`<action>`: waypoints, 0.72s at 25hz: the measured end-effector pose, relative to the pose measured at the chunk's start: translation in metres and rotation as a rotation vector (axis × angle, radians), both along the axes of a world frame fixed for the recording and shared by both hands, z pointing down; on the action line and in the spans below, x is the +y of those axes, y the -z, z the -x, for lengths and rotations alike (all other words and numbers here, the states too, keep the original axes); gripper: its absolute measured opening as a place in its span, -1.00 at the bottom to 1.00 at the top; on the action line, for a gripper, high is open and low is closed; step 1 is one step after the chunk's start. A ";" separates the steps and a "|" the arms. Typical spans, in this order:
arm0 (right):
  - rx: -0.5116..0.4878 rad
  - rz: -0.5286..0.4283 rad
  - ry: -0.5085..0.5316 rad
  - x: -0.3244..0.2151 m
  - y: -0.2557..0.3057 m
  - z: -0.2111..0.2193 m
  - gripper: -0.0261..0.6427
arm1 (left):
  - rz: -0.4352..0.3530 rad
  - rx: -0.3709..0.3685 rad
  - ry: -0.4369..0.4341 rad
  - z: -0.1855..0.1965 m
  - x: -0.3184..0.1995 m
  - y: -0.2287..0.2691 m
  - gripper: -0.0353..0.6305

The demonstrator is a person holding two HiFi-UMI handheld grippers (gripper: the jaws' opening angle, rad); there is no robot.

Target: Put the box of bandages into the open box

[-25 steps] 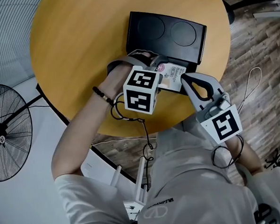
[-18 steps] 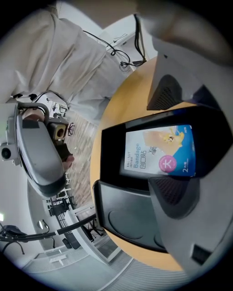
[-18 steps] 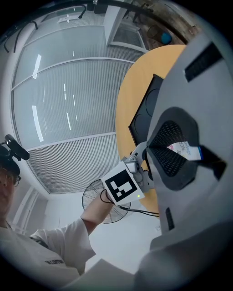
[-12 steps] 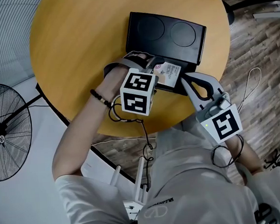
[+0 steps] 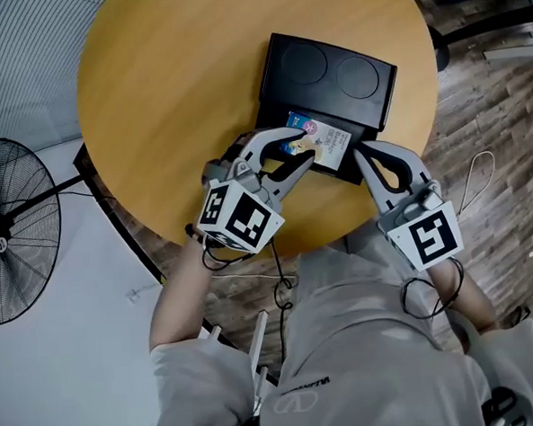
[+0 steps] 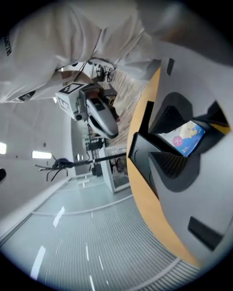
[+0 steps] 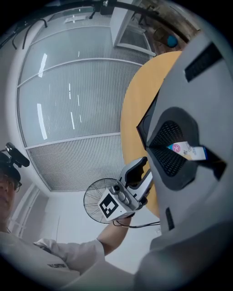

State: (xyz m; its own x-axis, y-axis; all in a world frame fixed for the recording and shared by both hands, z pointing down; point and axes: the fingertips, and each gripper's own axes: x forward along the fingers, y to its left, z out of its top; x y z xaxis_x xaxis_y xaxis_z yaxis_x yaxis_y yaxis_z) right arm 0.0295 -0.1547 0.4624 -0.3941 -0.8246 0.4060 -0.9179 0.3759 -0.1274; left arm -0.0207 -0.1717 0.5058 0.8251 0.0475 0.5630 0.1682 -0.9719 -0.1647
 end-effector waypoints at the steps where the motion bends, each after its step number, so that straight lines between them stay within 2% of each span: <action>1: 0.006 -0.004 0.001 -0.001 0.004 -0.001 -0.88 | 0.005 0.037 0.061 0.000 -0.001 0.007 -0.52; 2: 0.013 -0.006 0.001 -0.001 0.008 -0.002 -0.88 | 0.008 0.069 0.118 0.000 -0.002 0.014 -0.54; 6: 0.034 -0.037 0.001 -0.002 0.025 -0.002 -0.88 | -0.010 0.196 0.332 0.006 -0.005 0.043 -0.84; 7: 0.039 -0.045 -0.005 -0.002 0.030 -0.003 -0.88 | -0.018 0.229 0.386 0.010 -0.007 0.052 -0.86; 13: 0.066 -0.124 -0.046 -0.002 0.069 -0.013 -0.88 | -0.093 0.396 0.707 0.049 -0.019 0.113 -0.87; 18: 0.077 -0.174 -0.062 -0.001 0.093 -0.030 -0.88 | -0.054 0.537 1.044 0.088 -0.021 0.141 -0.87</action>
State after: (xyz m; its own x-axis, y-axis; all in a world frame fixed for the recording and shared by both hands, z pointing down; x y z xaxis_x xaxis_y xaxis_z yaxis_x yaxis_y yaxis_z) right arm 0.0598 -0.1562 0.3691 -0.3135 -0.9066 0.2824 -0.9445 0.3286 0.0064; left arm -0.1083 -0.1927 0.3652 0.5820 -0.8055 0.1115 -0.8093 -0.5872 -0.0175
